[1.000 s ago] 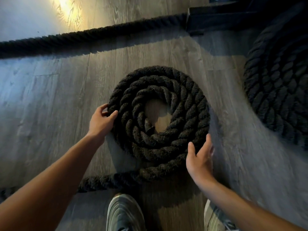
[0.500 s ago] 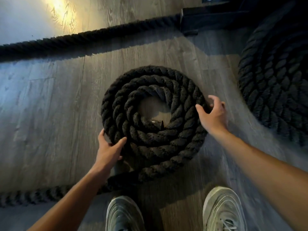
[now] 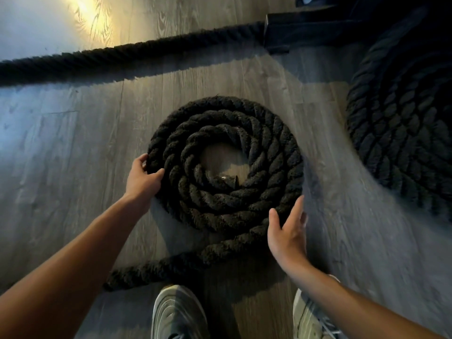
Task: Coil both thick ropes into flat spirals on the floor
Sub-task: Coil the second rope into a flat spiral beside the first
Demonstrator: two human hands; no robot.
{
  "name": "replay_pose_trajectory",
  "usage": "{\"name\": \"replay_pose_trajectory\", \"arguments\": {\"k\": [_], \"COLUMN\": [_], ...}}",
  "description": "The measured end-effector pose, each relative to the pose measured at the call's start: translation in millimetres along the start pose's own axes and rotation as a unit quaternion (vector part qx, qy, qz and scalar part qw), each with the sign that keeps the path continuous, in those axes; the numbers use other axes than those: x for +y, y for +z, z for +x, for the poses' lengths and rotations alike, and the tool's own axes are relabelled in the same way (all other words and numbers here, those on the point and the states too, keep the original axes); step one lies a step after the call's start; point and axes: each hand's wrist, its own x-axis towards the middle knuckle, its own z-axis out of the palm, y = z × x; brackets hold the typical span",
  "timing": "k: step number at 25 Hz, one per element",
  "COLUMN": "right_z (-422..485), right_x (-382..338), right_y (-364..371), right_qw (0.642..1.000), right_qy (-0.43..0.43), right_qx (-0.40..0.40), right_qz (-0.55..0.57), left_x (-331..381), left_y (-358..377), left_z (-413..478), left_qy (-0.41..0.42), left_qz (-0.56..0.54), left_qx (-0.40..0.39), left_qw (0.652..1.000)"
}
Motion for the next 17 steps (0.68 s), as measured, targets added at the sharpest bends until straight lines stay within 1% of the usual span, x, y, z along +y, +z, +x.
{"name": "replay_pose_trajectory", "arguments": {"k": [4,6,8,10,12,14,16,17], "right_z": [46.5,80.2,110.7,128.8,130.8,117.2,88.4,70.9], "right_x": [-10.3,-20.5,-31.3,-39.1,-40.4,-36.3,-25.8,-19.5], "right_y": [-19.3,-32.9,-44.3,-50.7,-48.4,-41.1,-29.7,-23.3], "right_qw": [0.998,0.997,0.996,0.997,0.998,0.998,0.999,1.000], "right_qy": [-0.039,-0.052,-0.069,-0.066,-0.050,-0.046,-0.030,-0.016], "right_qx": [-0.007,-0.023,-0.026,-0.021,-0.016,0.011,0.026,0.020], "right_qz": [-0.045,-0.059,-0.059,-0.046,-0.042,-0.040,-0.014,-0.004], "left_x": [-9.6,-20.7,-37.7,-51.9,-54.9,-50.5,-31.1,-21.3], "left_y": [-3.9,-6.1,-6.1,-5.3,-9.0,-15.3,-19.6,-19.8], "left_z": [-18.1,-37.2,-56.5,-67.2,-66.2,-50.6,-35.5,-25.5], "left_qy": [-0.031,-0.045,-0.066,-0.084,-0.097,-0.092,-0.060,-0.043], "left_qz": [-0.022,-0.024,-0.025,-0.017,0.014,0.043,0.062,0.050], "left_qx": [0.019,0.018,0.015,0.005,0.005,0.019,0.031,0.033], "left_qw": [0.999,0.999,0.997,0.996,0.995,0.995,0.996,0.997]}}
